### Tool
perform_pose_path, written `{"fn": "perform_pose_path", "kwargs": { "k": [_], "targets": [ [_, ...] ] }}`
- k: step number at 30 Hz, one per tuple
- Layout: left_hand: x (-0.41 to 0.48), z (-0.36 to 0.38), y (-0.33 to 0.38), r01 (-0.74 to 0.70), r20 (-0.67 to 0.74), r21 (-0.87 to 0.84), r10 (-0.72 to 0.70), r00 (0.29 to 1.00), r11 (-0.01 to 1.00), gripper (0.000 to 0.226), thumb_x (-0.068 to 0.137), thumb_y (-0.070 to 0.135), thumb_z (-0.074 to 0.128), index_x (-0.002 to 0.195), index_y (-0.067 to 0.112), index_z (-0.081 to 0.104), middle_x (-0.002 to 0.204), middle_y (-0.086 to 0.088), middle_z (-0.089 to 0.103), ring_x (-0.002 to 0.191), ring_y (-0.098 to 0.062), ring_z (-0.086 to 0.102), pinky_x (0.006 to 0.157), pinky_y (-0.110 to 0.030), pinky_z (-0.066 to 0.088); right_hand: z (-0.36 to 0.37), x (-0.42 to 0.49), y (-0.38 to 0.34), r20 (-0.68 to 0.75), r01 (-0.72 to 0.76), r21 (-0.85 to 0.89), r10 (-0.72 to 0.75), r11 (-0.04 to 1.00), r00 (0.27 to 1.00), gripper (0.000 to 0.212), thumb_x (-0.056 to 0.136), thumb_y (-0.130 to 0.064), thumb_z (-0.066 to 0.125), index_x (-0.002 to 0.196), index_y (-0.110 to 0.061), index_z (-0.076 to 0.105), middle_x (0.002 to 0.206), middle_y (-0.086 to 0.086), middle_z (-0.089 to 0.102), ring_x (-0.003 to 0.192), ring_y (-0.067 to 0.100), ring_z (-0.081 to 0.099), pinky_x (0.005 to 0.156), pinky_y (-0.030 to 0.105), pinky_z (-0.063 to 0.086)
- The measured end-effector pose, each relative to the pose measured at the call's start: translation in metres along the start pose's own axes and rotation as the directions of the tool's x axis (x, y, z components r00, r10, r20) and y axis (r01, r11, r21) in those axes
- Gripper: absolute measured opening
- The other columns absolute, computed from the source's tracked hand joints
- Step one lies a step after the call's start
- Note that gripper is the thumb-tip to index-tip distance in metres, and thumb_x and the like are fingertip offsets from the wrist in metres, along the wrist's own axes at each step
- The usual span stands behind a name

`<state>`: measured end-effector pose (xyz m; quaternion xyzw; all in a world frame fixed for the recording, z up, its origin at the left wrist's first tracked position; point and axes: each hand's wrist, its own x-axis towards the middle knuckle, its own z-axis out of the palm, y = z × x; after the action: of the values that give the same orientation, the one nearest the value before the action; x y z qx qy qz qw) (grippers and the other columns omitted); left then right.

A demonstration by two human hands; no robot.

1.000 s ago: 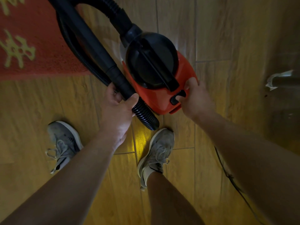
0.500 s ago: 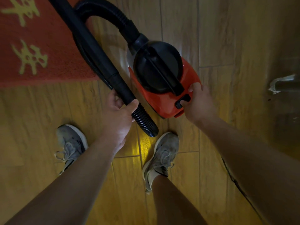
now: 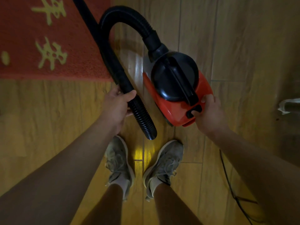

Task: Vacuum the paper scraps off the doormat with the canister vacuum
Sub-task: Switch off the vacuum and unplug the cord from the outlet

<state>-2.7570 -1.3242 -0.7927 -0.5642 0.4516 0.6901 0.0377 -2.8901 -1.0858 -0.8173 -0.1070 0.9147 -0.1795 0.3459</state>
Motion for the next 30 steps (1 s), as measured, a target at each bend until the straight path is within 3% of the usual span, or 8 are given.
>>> {"fn": "perform_pose_path", "kwargs": {
  "k": [6, 11, 15, 21, 30],
  "targets": [
    [0.013, -0.009, 0.002, 0.016, -0.007, -0.029, -0.016, 1.000, 0.999, 0.034, 0.092, 0.016, 0.067, 0.126, 0.013, 0.063, 0.100, -0.004, 0.069, 0.097, -0.026, 0.070, 0.083, -0.046, 0.059, 0.003, 0.002, 0.002, -0.004, 0.005, -0.016, -0.005, 1.000, 1.000, 0.036, 0.088, -0.015, 0.071, 0.115, -0.015, 0.046, 0.118, 0.004, 0.044, 0.105, 0.029, 0.056, 0.085, 0.035, 0.043],
    [0.016, -0.014, 0.005, 0.033, -0.003, -0.028, -0.033, 0.999, 0.999, 0.037, 0.094, 0.015, 0.065, 0.130, 0.009, 0.060, 0.100, -0.005, 0.069, 0.097, -0.025, 0.070, 0.076, -0.039, 0.058, 0.002, 0.003, 0.003, -0.002, -0.006, -0.014, 0.006, 1.000, 1.000, 0.036, 0.088, -0.016, 0.072, 0.114, -0.017, 0.047, 0.116, -0.001, 0.042, 0.105, 0.027, 0.056, 0.084, 0.034, 0.042],
    [0.018, -0.017, 0.008, 0.042, 0.002, -0.011, -0.042, 0.999, 0.999, 0.032, 0.098, 0.018, 0.061, 0.128, 0.008, 0.062, 0.106, -0.006, 0.068, 0.100, -0.025, 0.069, 0.072, -0.034, 0.058, 0.002, 0.003, 0.003, -0.005, -0.020, -0.048, 0.020, 0.999, 1.000, 0.039, 0.089, -0.018, 0.072, 0.119, -0.015, 0.047, 0.125, 0.007, 0.047, 0.107, 0.027, 0.056, 0.083, 0.033, 0.041],
    [0.023, -0.016, 0.011, 0.063, 0.002, 0.003, -0.063, 0.998, 0.998, 0.030, 0.100, 0.020, 0.060, 0.128, 0.010, 0.062, 0.122, -0.010, 0.070, 0.108, -0.026, 0.069, 0.077, -0.036, 0.058, 0.004, 0.002, 0.004, -0.011, -0.025, -0.035, 0.024, 0.999, 1.000, 0.040, 0.088, -0.019, 0.072, 0.119, -0.017, 0.046, 0.127, 0.008, 0.047, 0.108, 0.027, 0.057, 0.084, 0.033, 0.042],
    [0.023, -0.007, 0.010, 0.057, 0.002, 0.028, -0.058, 0.998, 0.998, 0.032, 0.100, 0.025, 0.061, 0.129, 0.012, 0.060, 0.121, -0.006, 0.071, 0.106, -0.020, 0.071, 0.082, -0.038, 0.058, 0.000, -0.001, -0.001, -0.019, -0.036, -0.024, 0.036, 0.999, 0.999, 0.040, 0.088, -0.017, 0.073, 0.120, -0.014, 0.049, 0.126, 0.009, 0.048, 0.108, 0.024, 0.055, 0.085, 0.029, 0.038]
  ]
}}
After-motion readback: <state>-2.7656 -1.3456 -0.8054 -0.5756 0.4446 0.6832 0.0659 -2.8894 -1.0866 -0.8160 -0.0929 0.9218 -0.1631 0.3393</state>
